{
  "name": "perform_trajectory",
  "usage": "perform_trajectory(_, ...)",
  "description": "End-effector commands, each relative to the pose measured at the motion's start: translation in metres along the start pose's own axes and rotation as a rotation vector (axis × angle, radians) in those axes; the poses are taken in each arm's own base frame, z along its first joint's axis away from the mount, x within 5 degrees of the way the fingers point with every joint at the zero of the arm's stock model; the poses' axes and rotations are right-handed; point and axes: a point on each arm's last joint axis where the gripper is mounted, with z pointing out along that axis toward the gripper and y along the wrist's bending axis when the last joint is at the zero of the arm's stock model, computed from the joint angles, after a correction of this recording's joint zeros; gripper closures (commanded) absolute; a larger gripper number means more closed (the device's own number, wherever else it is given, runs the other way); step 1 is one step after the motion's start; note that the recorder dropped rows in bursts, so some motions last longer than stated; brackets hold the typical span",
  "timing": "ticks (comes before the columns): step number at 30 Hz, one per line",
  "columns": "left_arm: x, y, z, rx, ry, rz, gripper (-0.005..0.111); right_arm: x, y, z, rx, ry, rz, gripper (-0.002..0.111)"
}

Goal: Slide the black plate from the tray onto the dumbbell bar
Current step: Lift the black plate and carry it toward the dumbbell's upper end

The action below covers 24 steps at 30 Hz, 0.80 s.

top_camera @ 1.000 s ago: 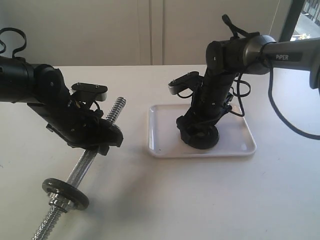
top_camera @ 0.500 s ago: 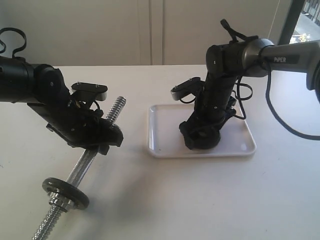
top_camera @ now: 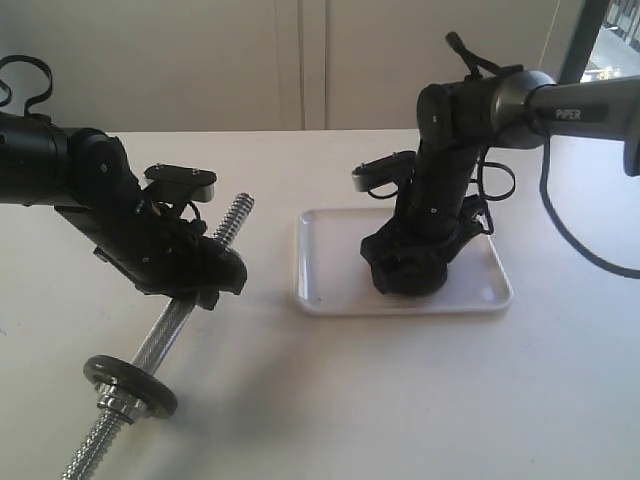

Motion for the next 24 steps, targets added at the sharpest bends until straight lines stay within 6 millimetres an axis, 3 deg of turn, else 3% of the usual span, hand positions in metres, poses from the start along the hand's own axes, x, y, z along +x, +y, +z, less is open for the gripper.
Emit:
perform_trajectory(1, -0.015, -0.003, -0.019, 0.004, -0.132, 0.018, 0.107, -0.012, -0.003, -0.048, -0.174, -0.183, 0.010, 0.108)
perform_trajectory(7, -0.014, -0.004, -0.019, 0.010, -0.122, 0.068, 0.107, -0.023, -0.011, -0.079, -0.496, -0.333, 0.036, 0.108)
perform_trajectory(11, -0.014, -0.006, -0.019, 0.031, -0.127, 0.079, 0.107, -0.025, -0.018, -0.089, -0.669, -0.380, 0.028, 0.108)
perform_trajectory(17, -0.015, -0.011, -0.020, 0.079, -0.135, 0.117, 0.107, -0.039, -0.036, -0.071, -0.827, -0.466, 0.145, 0.108)
perform_trajectory(24, -0.018, -0.020, -0.034, 0.155, -0.198, 0.156, 0.107, -0.049, -0.038, -0.042, -0.976, -0.485, 0.273, 0.108)
